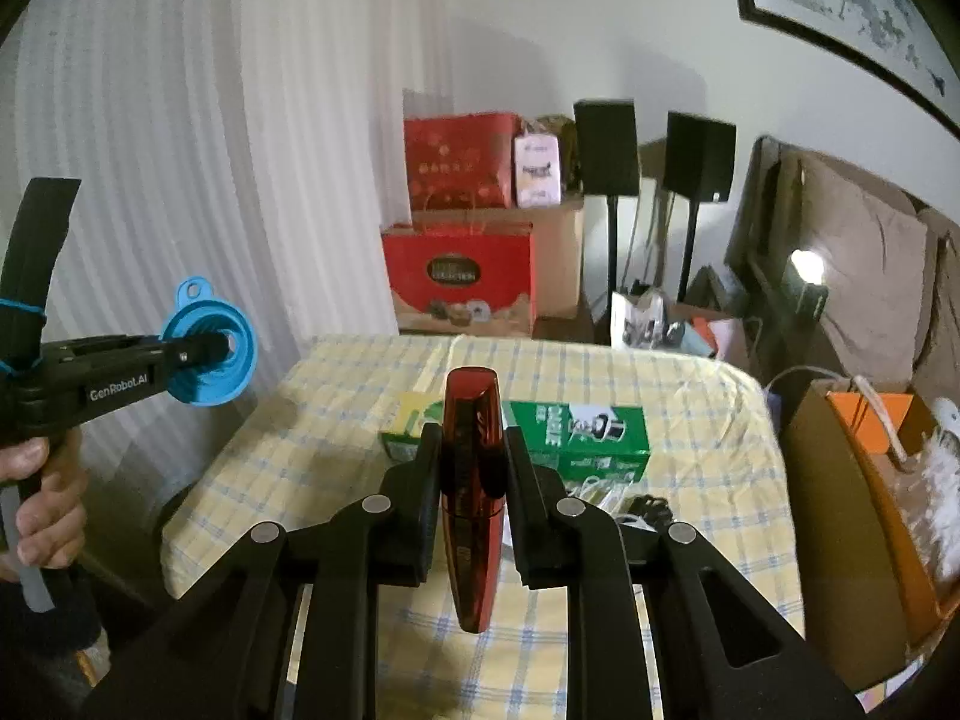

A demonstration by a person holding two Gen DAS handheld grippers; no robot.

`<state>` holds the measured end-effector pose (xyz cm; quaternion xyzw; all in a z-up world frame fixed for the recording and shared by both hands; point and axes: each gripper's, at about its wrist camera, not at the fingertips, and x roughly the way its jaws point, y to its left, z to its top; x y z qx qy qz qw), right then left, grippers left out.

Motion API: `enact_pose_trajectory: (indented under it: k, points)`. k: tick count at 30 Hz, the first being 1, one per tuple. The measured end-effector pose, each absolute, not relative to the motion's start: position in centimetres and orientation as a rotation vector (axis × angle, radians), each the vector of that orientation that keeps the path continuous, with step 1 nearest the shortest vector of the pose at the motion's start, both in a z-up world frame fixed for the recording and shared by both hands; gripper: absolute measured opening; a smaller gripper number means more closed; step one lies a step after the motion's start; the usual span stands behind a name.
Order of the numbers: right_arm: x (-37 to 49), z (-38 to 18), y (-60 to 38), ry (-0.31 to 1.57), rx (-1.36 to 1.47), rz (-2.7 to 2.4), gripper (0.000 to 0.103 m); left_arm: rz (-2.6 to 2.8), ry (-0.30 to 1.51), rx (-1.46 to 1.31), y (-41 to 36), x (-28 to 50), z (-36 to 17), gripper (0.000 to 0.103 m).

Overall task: Organize objects
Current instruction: 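Lift the red case and blue funnel and carry both toward the orange-lined box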

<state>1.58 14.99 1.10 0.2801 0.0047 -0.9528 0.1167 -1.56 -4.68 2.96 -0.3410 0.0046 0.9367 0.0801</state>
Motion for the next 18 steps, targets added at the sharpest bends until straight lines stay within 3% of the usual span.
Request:
enact_pose_trajectory:
  k: [18]
  points:
    - [7.9, 7.4, 13.8, 0.15, 0.529, -2.903, 0.019, 2.934, -0.099, -0.802, -7.8, 1.4, 6.1, 0.01]
